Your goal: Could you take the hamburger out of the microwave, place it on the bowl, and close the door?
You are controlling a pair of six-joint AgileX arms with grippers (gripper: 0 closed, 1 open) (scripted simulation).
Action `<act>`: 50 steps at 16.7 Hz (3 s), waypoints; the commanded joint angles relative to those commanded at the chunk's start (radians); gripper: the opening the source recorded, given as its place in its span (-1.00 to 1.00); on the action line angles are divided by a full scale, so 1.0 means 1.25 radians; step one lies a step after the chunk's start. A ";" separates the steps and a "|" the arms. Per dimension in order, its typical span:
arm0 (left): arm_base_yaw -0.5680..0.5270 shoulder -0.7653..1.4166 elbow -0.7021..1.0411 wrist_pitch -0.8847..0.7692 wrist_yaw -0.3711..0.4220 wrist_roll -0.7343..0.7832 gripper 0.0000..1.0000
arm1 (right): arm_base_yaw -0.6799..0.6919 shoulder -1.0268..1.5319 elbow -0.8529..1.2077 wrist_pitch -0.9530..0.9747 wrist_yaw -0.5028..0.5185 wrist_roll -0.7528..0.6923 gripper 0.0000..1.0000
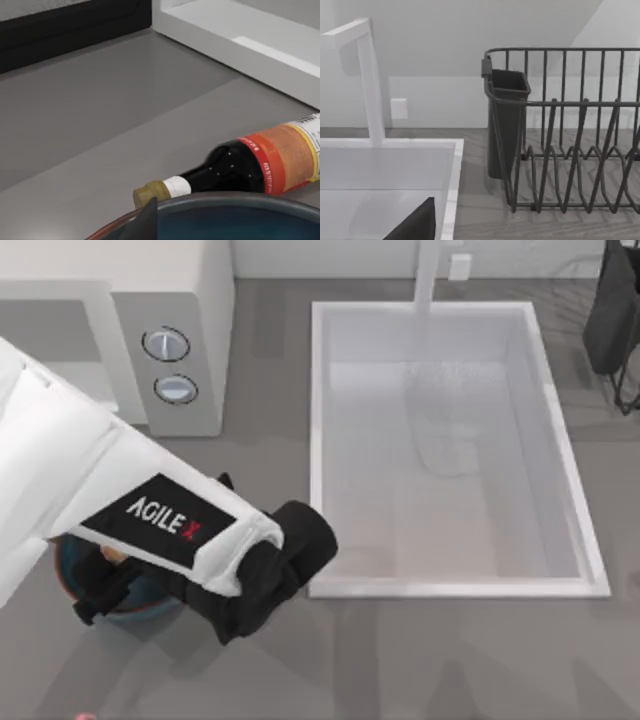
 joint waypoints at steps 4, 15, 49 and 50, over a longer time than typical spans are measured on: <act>0.000 0.000 0.000 0.000 0.000 0.000 -0.25 | 0.000 0.000 0.000 0.000 0.000 0.000 1.00; 0.000 0.000 0.000 0.000 0.000 0.000 1.00 | 0.000 0.000 0.000 0.000 0.000 0.000 1.00; 0.573 -1.687 -0.730 0.357 1.042 1.296 1.00 | 0.000 0.000 0.000 0.000 0.000 0.000 1.00; 0.577 -1.695 -0.735 0.360 1.049 1.303 1.00 | 0.000 0.000 0.000 0.000 0.000 0.000 1.00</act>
